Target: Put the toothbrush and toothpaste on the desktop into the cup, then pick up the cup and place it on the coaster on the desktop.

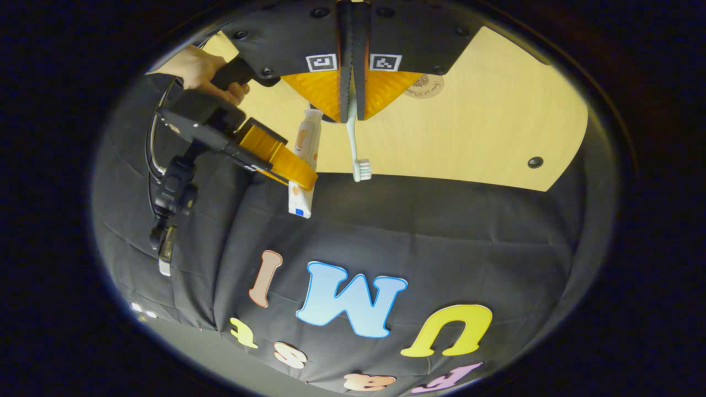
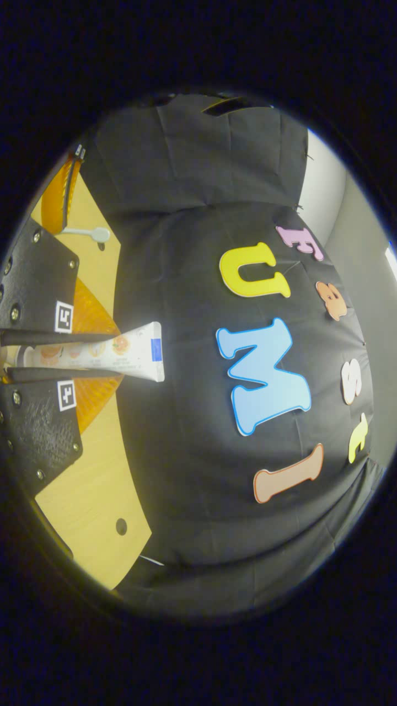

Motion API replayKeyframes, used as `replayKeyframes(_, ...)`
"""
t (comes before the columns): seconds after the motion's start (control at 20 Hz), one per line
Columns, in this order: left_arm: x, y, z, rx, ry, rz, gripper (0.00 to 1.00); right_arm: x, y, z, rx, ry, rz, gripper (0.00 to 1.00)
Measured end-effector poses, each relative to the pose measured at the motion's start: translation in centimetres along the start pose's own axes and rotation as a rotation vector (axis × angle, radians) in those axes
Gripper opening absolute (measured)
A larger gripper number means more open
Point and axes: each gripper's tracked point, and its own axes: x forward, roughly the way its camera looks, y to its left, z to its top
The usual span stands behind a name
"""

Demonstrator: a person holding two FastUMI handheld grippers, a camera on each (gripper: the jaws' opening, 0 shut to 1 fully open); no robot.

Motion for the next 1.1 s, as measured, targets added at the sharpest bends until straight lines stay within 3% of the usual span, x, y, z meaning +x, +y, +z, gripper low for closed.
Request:
replayKeyframes(0.35, 1.8, 0.6, 0.1, 0.007, 0.015, -0.008, 0.07, 2.1, -1.2, -3.8, -0.059, 0.079, -0.023, 0.17)
replayKeyframes(0.7, 3.4, 0.5, -0.4, -0.009, 0.037, -0.018, 0.07, 1.4, -1.3, -6.3, -0.109, 0.178, -0.009, 0.25)
replayKeyframes(0.75, 3.5, 0.5, -0.5, -0.012, 0.040, -0.020, 0.07, 1.1, -1.2, -6.6, -0.113, 0.198, -0.001, 0.22)
replayKeyframes(1.0, 4.5, 0.5, -0.7, -0.027, 0.043, -0.022, 0.07, -0.6, -1.1, -8.3, -0.182, 0.282, 0.007, 0.32)
replayKeyframes(1.1, 4.8, 0.7, -0.6, -0.032, 0.040, -0.022, 0.07, -0.8, -1.1, -8.1, -0.218, 0.279, 0.013, 0.43)
